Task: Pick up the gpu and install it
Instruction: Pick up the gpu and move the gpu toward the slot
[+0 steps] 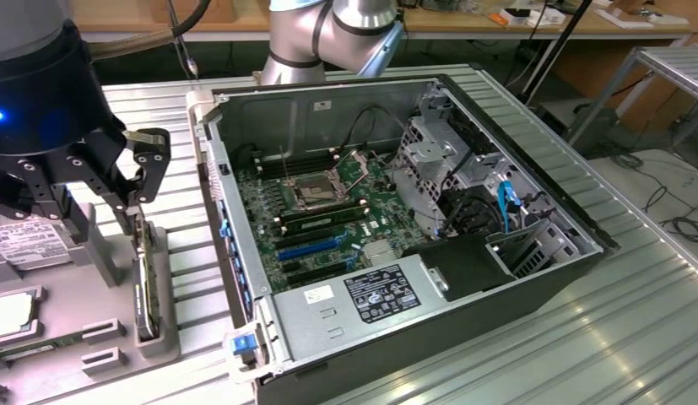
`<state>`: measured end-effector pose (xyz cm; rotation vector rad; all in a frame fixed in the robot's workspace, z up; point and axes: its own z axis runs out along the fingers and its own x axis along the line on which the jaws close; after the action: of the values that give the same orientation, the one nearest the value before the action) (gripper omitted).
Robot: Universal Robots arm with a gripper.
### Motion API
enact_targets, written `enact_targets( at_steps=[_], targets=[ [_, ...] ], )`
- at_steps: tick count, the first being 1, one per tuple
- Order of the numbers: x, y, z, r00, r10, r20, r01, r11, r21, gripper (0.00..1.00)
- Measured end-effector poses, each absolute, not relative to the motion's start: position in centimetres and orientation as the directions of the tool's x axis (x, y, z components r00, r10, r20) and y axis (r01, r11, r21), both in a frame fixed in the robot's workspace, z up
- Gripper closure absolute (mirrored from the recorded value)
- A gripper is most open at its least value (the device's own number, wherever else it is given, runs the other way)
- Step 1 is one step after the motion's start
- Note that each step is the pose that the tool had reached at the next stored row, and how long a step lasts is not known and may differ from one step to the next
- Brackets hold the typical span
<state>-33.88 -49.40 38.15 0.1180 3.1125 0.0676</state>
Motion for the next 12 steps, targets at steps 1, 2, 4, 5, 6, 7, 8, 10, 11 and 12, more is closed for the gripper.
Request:
enact_targets(
  at_steps=[1,2,4,5,6,7,8,10,11,12],
  targets=[
    [-33.8,-49.4,38.1,-0.997,0.076,-0.024,0.075,0.996,0.044,0.58],
    [-33.7,-49.4,38.0,-0.997,0.076,-0.025,0.075,0.996,0.044,0.58],
    [-33.6,-49.4,37.8,-0.997,0.076,-0.025,0.075,0.996,0.045,0.58],
    [-33.6,-49.4,37.7,-0.997,0.076,-0.025,0.075,0.996,0.044,0.58],
    [-33.5,-49.4,37.5,-0.997,0.076,-0.024,0.075,0.996,0.044,0.58],
    [-33.5,-49.4,37.4,-0.997,0.076,-0.024,0.075,0.996,0.044,0.58],
    [-33.5,-49.4,37.3,-0.997,0.076,-0.024,0.075,0.996,0.044,0.58],
    [-33.5,-49.4,37.0,-0.997,0.076,-0.024,0.075,0.996,0.044,0.58],
    [-33.5,-49.4,36.9,-0.997,0.076,-0.024,0.075,0.996,0.044,0.58],
    [-33.5,-49.4,36.8,-0.997,0.076,-0.024,0.075,0.996,0.044,0.58]
  ],
)
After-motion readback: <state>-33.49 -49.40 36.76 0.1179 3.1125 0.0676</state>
